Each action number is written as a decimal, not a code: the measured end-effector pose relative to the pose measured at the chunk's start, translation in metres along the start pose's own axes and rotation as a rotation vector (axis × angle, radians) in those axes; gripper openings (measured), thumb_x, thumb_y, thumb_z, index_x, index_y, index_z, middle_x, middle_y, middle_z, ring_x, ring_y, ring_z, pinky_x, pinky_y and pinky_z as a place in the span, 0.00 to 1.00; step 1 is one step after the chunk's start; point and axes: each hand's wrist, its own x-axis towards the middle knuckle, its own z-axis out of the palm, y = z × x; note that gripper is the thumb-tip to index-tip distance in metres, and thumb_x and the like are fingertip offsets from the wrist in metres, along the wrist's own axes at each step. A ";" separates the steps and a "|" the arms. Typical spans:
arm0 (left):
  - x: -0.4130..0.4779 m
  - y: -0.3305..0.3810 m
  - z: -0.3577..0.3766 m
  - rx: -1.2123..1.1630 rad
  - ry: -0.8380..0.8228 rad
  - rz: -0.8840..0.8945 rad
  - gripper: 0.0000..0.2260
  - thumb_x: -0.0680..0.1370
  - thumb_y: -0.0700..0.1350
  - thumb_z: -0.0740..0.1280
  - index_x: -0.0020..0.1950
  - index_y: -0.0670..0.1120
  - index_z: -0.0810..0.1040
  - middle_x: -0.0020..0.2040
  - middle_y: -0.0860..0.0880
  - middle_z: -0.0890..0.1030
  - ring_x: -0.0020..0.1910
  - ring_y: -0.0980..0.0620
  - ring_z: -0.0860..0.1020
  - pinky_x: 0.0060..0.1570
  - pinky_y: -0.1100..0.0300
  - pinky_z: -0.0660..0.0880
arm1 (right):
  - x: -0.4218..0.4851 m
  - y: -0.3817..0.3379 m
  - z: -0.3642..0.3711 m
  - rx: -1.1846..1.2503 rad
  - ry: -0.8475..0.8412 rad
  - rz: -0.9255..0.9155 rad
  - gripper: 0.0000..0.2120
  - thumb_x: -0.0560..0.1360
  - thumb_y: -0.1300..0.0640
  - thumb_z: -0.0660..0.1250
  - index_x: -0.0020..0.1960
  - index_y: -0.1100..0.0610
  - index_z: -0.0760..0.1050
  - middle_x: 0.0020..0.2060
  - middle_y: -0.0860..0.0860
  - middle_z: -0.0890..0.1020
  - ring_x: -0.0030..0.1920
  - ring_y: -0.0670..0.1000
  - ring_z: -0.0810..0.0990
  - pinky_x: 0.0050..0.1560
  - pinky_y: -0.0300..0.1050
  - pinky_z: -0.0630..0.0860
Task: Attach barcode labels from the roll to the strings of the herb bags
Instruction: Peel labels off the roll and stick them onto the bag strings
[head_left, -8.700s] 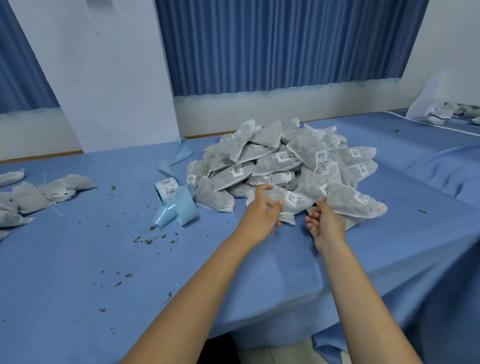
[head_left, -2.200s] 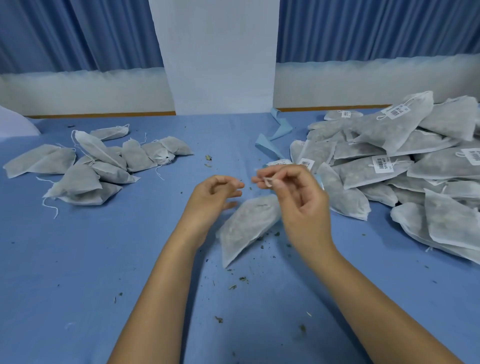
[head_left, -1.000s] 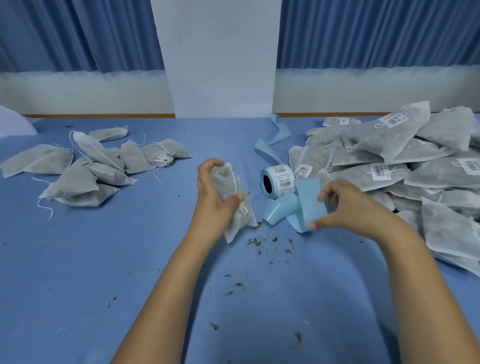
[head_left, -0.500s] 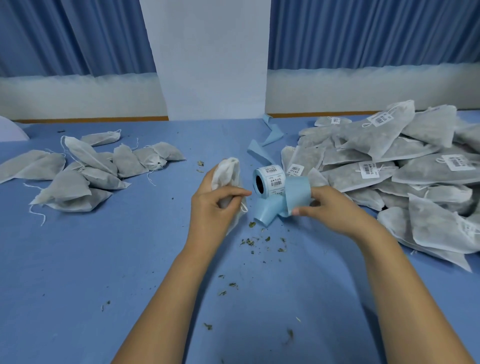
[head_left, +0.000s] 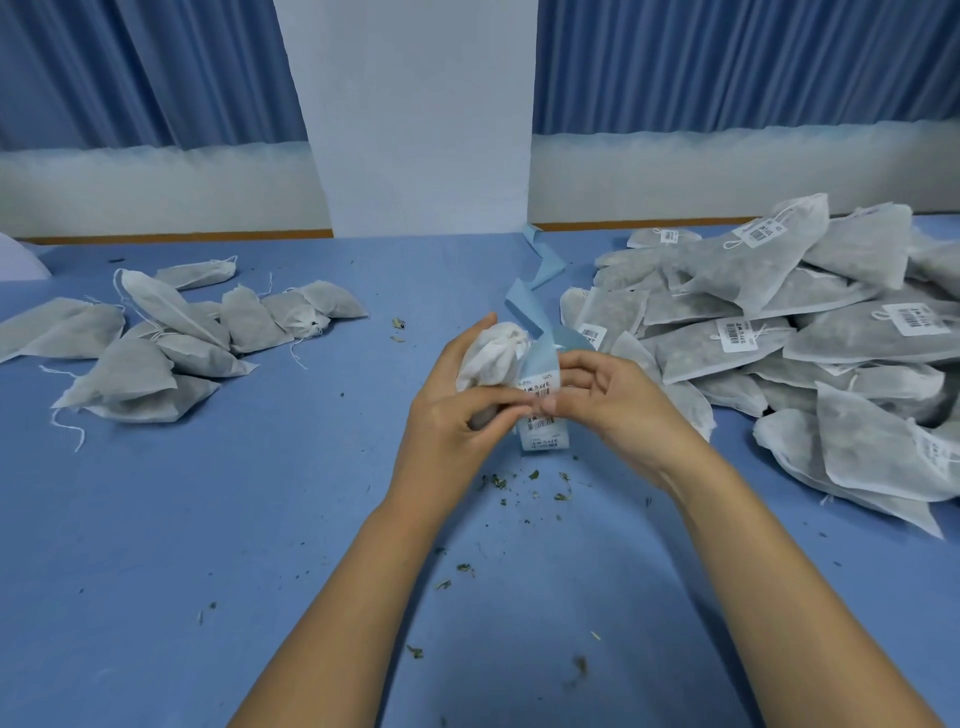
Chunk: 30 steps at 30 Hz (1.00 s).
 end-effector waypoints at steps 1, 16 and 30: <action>0.000 -0.002 0.000 0.019 0.023 -0.017 0.03 0.73 0.42 0.73 0.45 0.47 0.86 0.70 0.47 0.70 0.70 0.57 0.69 0.65 0.69 0.66 | 0.000 0.001 0.000 -0.001 0.009 0.019 0.12 0.72 0.73 0.67 0.53 0.63 0.77 0.44 0.57 0.85 0.43 0.53 0.84 0.45 0.41 0.81; -0.001 -0.002 -0.002 0.127 -0.087 -0.131 0.07 0.73 0.47 0.74 0.49 0.47 0.87 0.72 0.52 0.69 0.67 0.64 0.69 0.58 0.69 0.71 | -0.004 0.001 0.015 0.004 0.162 0.085 0.06 0.71 0.72 0.70 0.39 0.63 0.78 0.35 0.58 0.84 0.32 0.52 0.83 0.38 0.38 0.81; 0.002 0.005 -0.009 -0.151 0.591 -0.597 0.03 0.75 0.41 0.72 0.43 0.46 0.86 0.50 0.45 0.83 0.46 0.65 0.77 0.50 0.68 0.73 | 0.011 0.015 0.002 -0.391 0.489 0.005 0.08 0.70 0.71 0.69 0.41 0.59 0.81 0.42 0.52 0.83 0.40 0.47 0.81 0.41 0.31 0.74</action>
